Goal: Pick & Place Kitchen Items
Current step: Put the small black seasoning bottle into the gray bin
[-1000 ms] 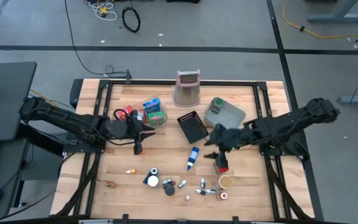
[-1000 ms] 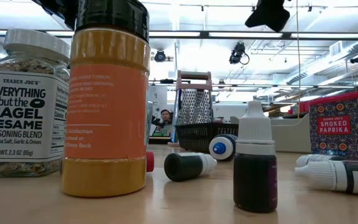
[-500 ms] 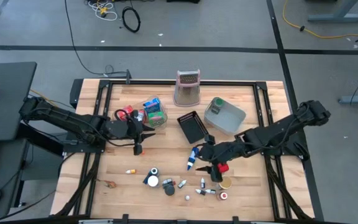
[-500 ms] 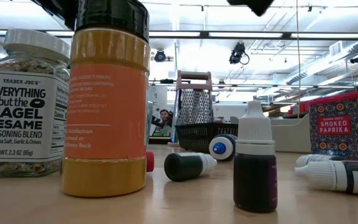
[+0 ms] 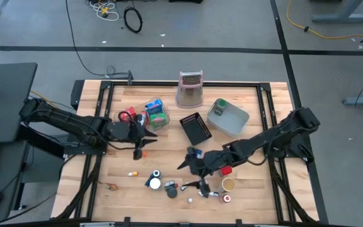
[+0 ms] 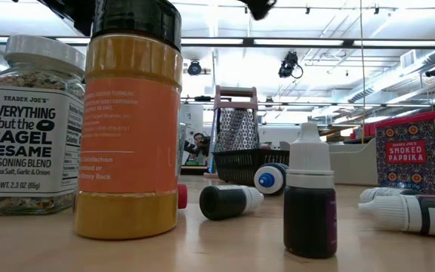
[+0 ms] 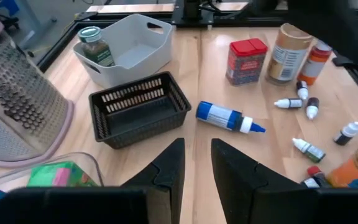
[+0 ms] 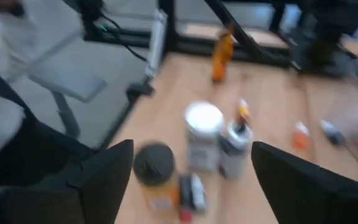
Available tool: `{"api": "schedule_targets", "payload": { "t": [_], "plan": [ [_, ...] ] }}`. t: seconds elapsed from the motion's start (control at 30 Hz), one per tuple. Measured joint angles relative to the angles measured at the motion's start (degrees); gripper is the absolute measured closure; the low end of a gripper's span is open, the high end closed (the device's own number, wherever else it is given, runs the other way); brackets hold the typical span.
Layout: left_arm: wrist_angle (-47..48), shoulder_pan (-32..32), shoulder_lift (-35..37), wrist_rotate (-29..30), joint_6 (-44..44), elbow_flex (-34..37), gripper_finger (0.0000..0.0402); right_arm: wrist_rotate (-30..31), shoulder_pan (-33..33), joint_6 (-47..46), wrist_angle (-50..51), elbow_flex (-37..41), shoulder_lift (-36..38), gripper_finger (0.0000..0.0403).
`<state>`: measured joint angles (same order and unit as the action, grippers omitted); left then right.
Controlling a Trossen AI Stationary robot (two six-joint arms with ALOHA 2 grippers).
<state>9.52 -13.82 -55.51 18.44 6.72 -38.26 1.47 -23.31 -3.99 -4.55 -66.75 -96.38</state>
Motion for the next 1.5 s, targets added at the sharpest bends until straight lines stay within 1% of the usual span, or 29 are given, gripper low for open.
{"api": "schedule_targets", "payload": {
  "t": [0.13, 0.4, 0.63, 0.97, 1.5],
  "plan": [
    [0.1, 0.0, 0.0, 0.0, 0.0, 0.0, 0.0313, -3.7, 0.0, 0.2, -9.0, 0.0, -4.5, 0.0056],
    [0.1, 0.0, 0.0, 0.1, -1.2, 0.0, 0.0313, -4.0, -0.4, -1.1, -19.7, 0.0, -13.3, 0.0055],
    [0.1, 0.0, 0.0, 0.1, 0.0, 0.0, 0.0313, -4.1, -0.9, -3.0, -23.2, 0.0, -18.5, 0.0055],
    [0.1, 0.0, 0.0, 0.1, -1.4, 0.0, 0.0313, -10.1, 0.0, -1.6, -23.6, 0.0, -18.8, 0.0055],
    [0.1, 0.0, 0.0, 0.1, -1.4, 0.0, 0.0313, -11.0, 1.1, -3.0, -21.3, 0.0, -18.8, 0.0055]
  ]
}}
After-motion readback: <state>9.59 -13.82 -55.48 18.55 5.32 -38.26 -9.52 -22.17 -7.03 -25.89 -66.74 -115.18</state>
